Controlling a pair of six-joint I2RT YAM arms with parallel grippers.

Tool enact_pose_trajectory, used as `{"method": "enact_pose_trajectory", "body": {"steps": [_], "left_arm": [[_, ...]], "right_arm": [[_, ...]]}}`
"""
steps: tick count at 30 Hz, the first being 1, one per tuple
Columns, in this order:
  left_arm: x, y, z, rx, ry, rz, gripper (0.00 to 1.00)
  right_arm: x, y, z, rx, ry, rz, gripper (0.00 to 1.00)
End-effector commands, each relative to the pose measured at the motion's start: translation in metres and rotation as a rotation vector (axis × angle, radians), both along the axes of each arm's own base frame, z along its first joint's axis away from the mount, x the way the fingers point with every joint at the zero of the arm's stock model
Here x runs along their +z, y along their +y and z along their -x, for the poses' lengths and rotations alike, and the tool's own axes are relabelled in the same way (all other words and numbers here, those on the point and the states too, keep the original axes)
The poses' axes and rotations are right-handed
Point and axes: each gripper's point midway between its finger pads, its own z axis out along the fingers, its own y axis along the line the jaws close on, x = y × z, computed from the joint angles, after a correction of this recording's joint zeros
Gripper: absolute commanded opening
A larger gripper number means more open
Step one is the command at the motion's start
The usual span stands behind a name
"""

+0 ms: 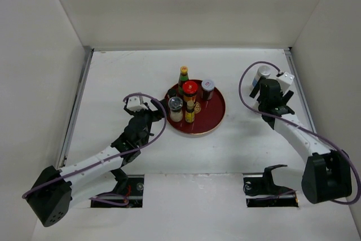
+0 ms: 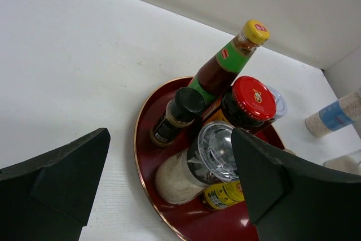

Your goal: Organize the condiment bottles

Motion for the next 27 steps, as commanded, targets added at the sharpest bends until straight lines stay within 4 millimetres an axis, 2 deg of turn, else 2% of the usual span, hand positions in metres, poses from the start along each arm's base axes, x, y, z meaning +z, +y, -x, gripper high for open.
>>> {"method": "enact_pose_trajectory", "body": {"steps": [1,6,9,12,15,18,19,21,23,27], "left_arm": [[0.006,-0.007,-0.003,-0.015,-0.022,0.034,0.9],[0.009,-0.008,-0.001,-0.021,-0.028,0.04,0.9],[0.006,-0.006,-0.002,-0.016,-0.022,0.035,0.9],[0.009,-0.008,-0.001,-0.022,-0.028,0.04,0.9],[0.006,-0.007,-0.002,-0.019,-0.023,0.036,0.9],[0.011,-0.008,0.0,-0.022,-0.033,0.046,0.9],[0.01,-0.007,0.0,-0.019,-0.033,0.046,0.9],[0.009,-0.006,-0.001,-0.015,-0.028,0.041,0.9],[0.008,-0.007,-0.001,-0.019,-0.027,0.04,0.89],[0.006,-0.007,-0.003,-0.011,-0.023,0.036,0.89]], "right_arm": [[0.003,0.01,-0.025,0.072,-0.022,-0.079,1.0],[-0.026,0.012,-0.036,0.078,0.047,-0.101,0.93],[-0.039,0.011,-0.037,0.065,0.06,-0.102,0.77],[-0.029,0.006,-0.035,0.031,0.029,-0.071,0.53],[-0.003,0.018,-0.024,0.031,-0.047,-0.03,0.47],[0.023,0.042,-0.014,0.097,-0.104,-0.005,0.46],[0.032,0.056,-0.01,0.135,-0.13,-0.008,0.46],[0.046,0.088,-0.003,0.222,-0.171,-0.029,0.46],[0.055,0.128,0.0,0.332,-0.2,-0.064,0.46],[0.055,0.199,-0.004,0.481,-0.192,-0.084,0.47]]}}
